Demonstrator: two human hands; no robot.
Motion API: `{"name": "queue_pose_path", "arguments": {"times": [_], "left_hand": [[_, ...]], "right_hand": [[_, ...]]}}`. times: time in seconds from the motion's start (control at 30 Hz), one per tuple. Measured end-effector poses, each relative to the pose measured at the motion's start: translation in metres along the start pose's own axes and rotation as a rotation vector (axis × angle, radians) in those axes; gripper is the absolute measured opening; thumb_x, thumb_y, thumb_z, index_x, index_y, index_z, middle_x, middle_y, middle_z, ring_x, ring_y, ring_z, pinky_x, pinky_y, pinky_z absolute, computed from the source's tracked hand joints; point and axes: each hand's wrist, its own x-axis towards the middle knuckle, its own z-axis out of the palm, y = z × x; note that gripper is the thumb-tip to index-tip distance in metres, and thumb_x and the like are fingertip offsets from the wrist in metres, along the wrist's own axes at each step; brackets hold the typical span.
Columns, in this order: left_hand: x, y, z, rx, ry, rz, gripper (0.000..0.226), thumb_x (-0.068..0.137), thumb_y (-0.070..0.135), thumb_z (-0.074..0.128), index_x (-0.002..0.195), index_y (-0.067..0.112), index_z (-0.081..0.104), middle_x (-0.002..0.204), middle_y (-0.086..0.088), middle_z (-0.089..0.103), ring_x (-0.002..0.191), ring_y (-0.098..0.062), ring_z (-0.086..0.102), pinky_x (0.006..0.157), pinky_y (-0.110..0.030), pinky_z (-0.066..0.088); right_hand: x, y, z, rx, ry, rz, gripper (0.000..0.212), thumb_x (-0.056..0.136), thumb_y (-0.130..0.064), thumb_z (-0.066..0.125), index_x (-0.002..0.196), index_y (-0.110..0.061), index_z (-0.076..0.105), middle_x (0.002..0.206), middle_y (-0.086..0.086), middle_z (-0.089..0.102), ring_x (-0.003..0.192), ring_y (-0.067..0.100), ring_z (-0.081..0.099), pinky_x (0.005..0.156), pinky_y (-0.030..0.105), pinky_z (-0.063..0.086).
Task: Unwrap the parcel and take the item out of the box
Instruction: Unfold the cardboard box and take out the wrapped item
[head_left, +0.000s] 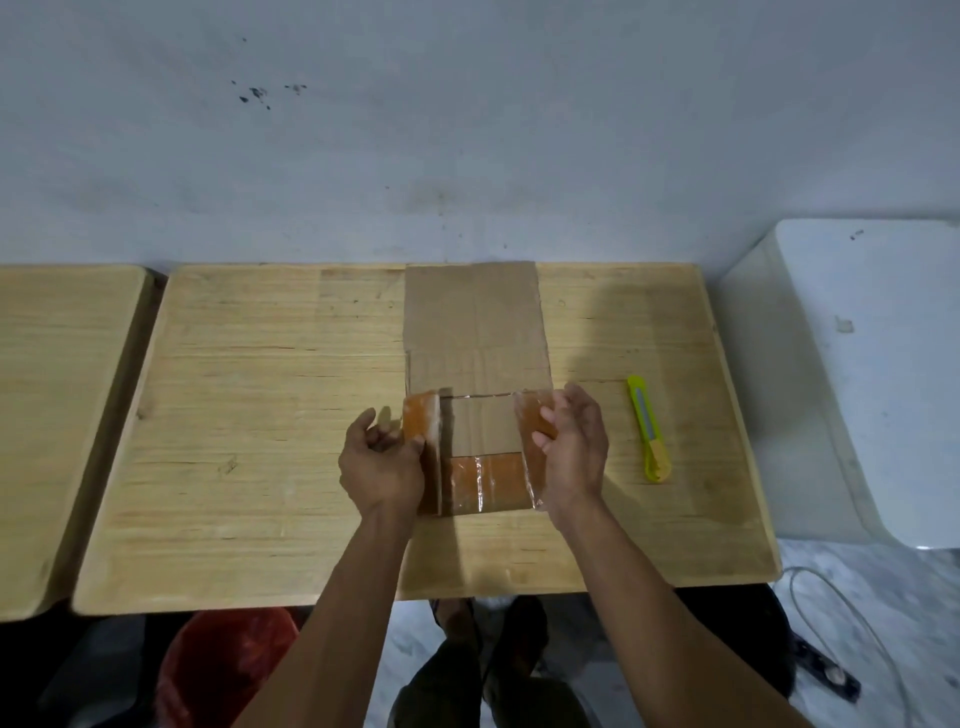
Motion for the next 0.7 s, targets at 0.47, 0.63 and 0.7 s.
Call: {"name": "queue_pose_path", "arguments": {"times": [0.47, 0.63, 0.7], "left_hand": [[0.044, 0.009, 0.007, -0.184, -0.312, 0.017, 0.102, 0.063, -0.026, 0.074, 0.147, 0.023, 0.043, 0.14, 0.008, 0.05, 0.074, -0.013, 0.057, 0.079, -0.031, 0.061], [0.053, 0.022, 0.01, -0.069, -0.411, 0.024, 0.101, 0.062, -0.029, 0.072, 0.146, 0.019, 0.043, 0.114, 0.009, 0.059, 0.096, -0.014, 0.062, 0.079, -0.027, 0.059], [0.057, 0.024, 0.012, -0.021, -0.406, 0.024, 0.103, 0.059, -0.028, 0.075, 0.145, 0.02, 0.045, 0.114, 0.006, 0.059, 0.099, -0.014, 0.063, 0.087, -0.033, 0.058]], "right_hand": [[0.029, -0.003, 0.025, 0.008, -0.075, 0.026, 0.048, 0.101, -0.004, 0.049, 0.145, -0.021, 0.041, 0.122, -0.013, 0.054, 0.095, -0.007, 0.063, 0.096, 0.042, 0.055], [0.036, -0.002, 0.025, 0.014, -0.088, 0.043, 0.051, 0.101, -0.006, 0.047, 0.148, -0.022, 0.036, 0.134, -0.008, 0.047, 0.103, -0.002, 0.056, 0.093, 0.042, 0.056], [0.038, -0.003, 0.025, 0.015, -0.074, 0.047, 0.051, 0.101, -0.008, 0.048, 0.149, -0.02, 0.035, 0.133, -0.008, 0.047, 0.103, 0.0, 0.055, 0.092, 0.045, 0.056]]}}
